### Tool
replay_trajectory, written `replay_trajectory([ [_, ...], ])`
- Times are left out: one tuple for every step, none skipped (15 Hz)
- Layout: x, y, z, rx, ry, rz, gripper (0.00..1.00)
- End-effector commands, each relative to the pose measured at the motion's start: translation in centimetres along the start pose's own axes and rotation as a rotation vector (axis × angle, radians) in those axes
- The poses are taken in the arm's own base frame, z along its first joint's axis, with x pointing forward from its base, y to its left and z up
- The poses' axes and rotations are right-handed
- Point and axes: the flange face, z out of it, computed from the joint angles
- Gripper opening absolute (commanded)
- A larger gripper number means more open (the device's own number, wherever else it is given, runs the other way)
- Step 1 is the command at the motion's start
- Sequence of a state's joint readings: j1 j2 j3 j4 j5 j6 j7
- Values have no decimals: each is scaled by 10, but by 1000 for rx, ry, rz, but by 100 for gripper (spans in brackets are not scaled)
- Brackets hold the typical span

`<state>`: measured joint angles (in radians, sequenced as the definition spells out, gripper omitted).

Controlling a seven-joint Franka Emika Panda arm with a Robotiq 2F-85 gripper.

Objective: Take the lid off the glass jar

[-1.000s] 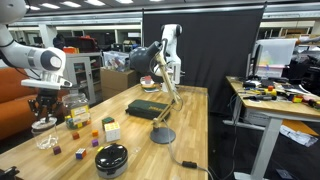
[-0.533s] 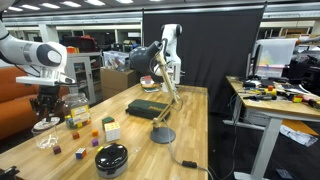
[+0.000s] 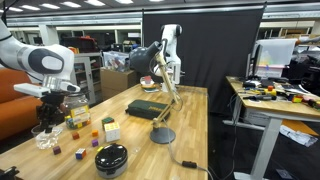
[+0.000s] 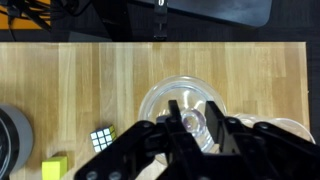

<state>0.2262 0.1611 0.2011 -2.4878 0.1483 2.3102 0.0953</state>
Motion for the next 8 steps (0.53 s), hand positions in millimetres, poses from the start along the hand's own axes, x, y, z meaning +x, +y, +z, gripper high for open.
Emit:
replay_trajectory([
  [-19, 19, 18, 60, 41, 138, 8],
  [-23, 24, 27, 74, 39, 166, 8],
  [-27, 29, 35, 86, 37, 192, 8],
  [-30, 33, 43, 101, 38, 215, 8],
  [-33, 36, 50, 112, 36, 236, 8],
  [-35, 39, 55, 123, 38, 254, 8],
  [-36, 42, 58, 133, 41, 270, 8],
  [-35, 44, 61, 143, 47, 284, 8],
])
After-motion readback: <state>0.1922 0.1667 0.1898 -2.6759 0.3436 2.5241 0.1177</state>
